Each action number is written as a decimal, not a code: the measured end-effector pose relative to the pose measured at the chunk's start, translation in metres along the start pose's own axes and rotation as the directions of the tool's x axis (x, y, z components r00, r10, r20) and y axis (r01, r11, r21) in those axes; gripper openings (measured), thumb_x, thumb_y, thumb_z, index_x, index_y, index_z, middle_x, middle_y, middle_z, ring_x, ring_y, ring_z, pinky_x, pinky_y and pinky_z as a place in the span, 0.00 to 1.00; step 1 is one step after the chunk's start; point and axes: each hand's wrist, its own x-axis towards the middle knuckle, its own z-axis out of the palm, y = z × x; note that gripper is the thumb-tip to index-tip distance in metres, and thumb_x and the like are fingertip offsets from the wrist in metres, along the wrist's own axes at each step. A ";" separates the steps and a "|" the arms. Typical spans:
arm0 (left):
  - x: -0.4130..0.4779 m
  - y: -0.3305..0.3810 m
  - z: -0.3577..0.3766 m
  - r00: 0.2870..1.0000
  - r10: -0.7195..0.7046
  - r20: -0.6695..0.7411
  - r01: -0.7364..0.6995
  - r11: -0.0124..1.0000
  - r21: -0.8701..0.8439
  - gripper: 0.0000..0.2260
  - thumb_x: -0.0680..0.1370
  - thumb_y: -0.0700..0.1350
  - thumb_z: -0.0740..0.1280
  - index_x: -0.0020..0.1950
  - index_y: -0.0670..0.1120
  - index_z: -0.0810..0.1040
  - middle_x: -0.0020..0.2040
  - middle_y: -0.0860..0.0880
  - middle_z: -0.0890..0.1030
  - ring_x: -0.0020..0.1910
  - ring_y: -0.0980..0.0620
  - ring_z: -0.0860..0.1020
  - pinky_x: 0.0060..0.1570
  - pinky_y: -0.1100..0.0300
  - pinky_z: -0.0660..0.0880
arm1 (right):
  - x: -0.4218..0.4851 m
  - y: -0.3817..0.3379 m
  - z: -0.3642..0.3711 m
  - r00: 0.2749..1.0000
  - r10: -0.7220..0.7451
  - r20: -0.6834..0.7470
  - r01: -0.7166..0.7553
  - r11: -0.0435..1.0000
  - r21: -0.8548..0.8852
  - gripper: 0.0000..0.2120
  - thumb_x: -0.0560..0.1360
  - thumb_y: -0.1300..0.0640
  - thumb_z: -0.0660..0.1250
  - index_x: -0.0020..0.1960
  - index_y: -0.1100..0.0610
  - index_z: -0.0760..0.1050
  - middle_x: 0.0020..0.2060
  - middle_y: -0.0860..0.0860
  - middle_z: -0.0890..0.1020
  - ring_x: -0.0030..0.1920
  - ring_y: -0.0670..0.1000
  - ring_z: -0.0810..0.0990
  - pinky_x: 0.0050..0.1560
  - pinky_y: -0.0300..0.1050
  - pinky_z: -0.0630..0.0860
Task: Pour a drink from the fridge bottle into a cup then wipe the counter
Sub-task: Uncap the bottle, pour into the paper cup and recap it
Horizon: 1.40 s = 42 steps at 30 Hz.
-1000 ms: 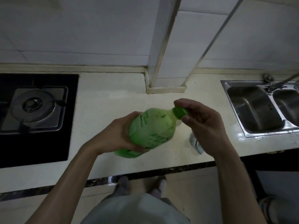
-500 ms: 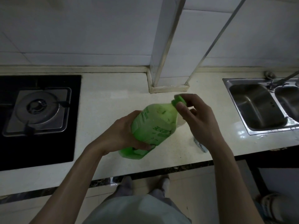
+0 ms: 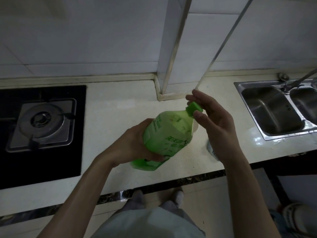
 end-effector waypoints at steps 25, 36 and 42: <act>-0.002 0.045 0.056 0.998 -0.030 -0.058 0.025 0.996 -0.085 0.36 0.61 0.42 0.83 0.64 0.60 0.73 0.57 0.60 0.81 0.57 0.60 0.80 0.58 0.52 0.79 | 0.006 -0.005 -0.056 0.998 0.058 0.034 -0.061 0.991 0.123 0.22 0.61 0.41 0.78 0.49 0.52 0.82 0.44 0.52 0.80 0.47 0.50 0.78 0.49 0.45 0.76; 0.021 0.083 0.084 0.998 -0.058 0.022 0.061 0.985 -0.160 0.35 0.64 0.35 0.81 0.66 0.53 0.74 0.59 0.52 0.82 0.59 0.53 0.81 0.59 0.50 0.79 | 0.027 -0.016 -0.116 0.934 -0.093 0.344 -0.024 0.946 0.322 0.26 0.71 0.51 0.74 0.66 0.58 0.75 0.56 0.59 0.82 0.61 0.61 0.77 0.64 0.52 0.73; 0.042 0.094 0.114 0.962 -0.106 -0.252 0.096 0.994 -0.052 0.37 0.61 0.45 0.84 0.64 0.61 0.72 0.56 0.60 0.81 0.56 0.60 0.80 0.57 0.50 0.79 | 0.029 -0.012 -0.111 0.995 0.048 -0.091 -0.041 0.996 0.080 0.11 0.74 0.58 0.71 0.55 0.58 0.81 0.44 0.52 0.87 0.47 0.50 0.86 0.47 0.42 0.80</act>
